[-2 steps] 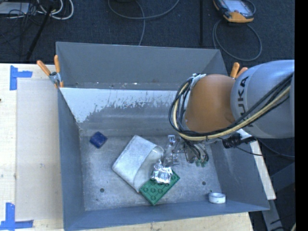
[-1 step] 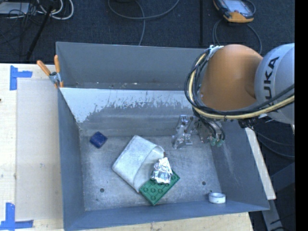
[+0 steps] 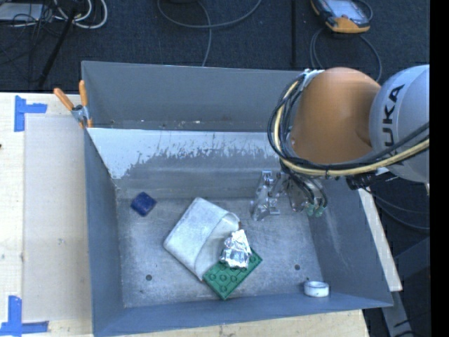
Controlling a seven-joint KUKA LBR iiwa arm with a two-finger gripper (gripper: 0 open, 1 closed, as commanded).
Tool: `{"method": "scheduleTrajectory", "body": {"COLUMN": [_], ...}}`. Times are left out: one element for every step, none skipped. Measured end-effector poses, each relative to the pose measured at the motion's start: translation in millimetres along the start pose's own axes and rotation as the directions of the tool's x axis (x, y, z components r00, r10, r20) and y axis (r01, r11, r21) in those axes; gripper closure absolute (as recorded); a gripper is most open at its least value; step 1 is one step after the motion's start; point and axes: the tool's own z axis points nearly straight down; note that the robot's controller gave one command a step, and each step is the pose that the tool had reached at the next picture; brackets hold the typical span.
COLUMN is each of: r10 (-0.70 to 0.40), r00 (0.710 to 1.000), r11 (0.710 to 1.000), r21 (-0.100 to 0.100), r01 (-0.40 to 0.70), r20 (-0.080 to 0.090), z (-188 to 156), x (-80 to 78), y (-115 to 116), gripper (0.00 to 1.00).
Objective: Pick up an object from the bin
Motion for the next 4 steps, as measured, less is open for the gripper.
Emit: {"method": "scheduleTrajectory", "body": {"r10": [0.000,-0.078,-0.076,-0.074], "r00": [1.000,0.997,0.997,0.997], "r11": [1.000,0.997,0.997,0.997], "r21": [0.000,-0.001,-0.002,0.000], "r01": [0.000,0.078,0.077,0.074], "r20": [0.000,-0.008,0.009,0.009], "z": [0,141,138,40], "x": [0.0,16.6,12.8,6.6], "y": [0,-6,-5,11], "gripper": [0.00,0.00,1.00,1.00]}}
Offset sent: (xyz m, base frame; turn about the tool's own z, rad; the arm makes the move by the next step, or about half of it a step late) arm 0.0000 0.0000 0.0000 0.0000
